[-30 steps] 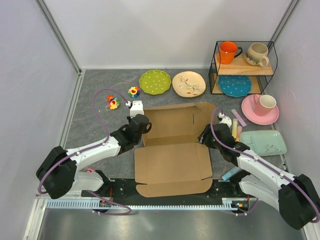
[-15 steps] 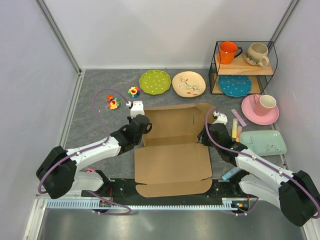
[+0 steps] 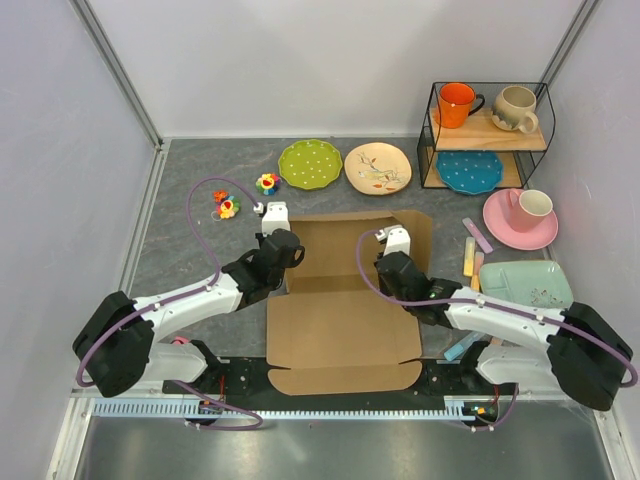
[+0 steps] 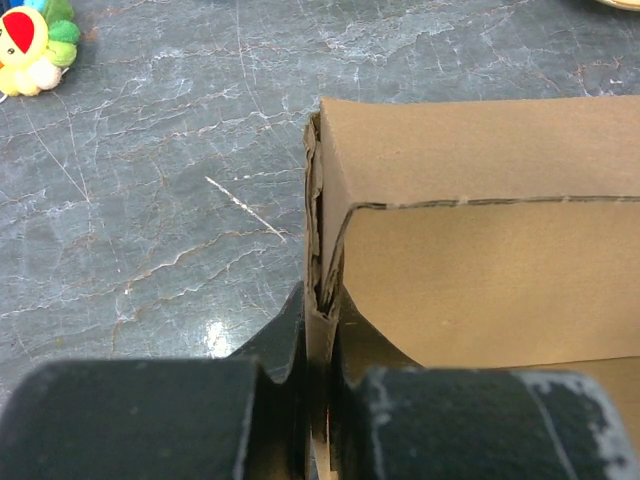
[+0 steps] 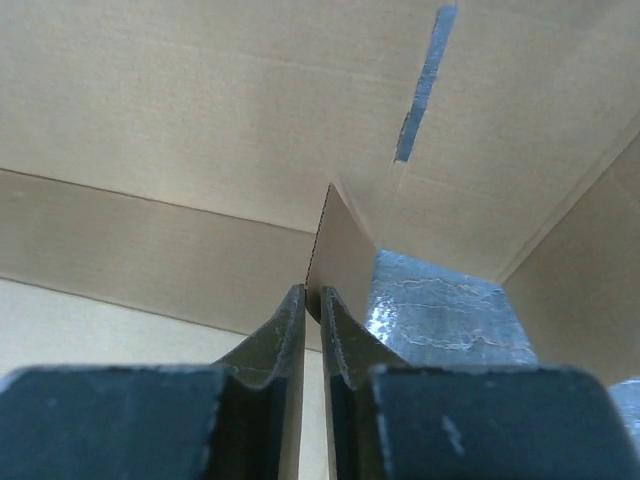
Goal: Fold the paper box
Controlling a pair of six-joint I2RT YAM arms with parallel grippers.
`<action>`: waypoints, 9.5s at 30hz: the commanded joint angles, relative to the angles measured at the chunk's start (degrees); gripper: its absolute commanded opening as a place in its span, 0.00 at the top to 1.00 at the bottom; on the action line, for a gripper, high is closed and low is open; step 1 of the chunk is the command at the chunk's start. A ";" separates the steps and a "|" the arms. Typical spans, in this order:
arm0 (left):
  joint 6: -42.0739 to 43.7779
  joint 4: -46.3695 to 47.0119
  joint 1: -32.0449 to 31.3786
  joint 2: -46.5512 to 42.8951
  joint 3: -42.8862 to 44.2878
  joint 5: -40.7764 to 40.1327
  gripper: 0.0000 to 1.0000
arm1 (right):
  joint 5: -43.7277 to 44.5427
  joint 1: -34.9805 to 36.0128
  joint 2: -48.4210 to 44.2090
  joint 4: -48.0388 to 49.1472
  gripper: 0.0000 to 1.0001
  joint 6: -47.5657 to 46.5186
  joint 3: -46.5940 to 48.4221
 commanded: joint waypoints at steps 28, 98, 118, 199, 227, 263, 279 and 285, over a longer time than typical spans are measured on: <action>1.12 -4.25 -0.49 -0.21 -2.65 1.17 0.98 | 20.54 -8.05 -17.35 -18.40 0.25 3.52 11.07; 6.92 1.20 -4.62 5.23 0.34 -7.17 0.98 | -0.04 -10.10 -12.61 -16.91 0.25 -11.76 20.53; 7.62 1.03 -4.62 4.35 0.34 -6.21 0.98 | 2.67 -10.01 4.09 -13.04 0.52 -13.79 23.18; 6.65 2.34 -4.80 3.21 1.75 -7.26 0.98 | 0.29 -6.50 -17.70 -11.81 1.00 5.38 4.37; 8.41 7.53 -4.98 6.81 0.52 -9.10 0.98 | 15.56 0.71 -29.91 -17.69 0.30 4.06 9.11; 12.81 15.00 -4.98 5.50 -3.09 -7.44 0.98 | -24.40 -22.76 -19.19 9.11 0.34 5.91 -6.27; 13.07 14.47 -5.06 5.58 -3.00 -6.21 0.98 | -24.93 -22.84 -19.47 9.46 0.32 3.18 -5.74; 13.86 15.53 -4.98 5.32 -3.00 -5.33 0.98 | -23.97 -21.45 -12.80 12.63 0.32 1.95 -3.55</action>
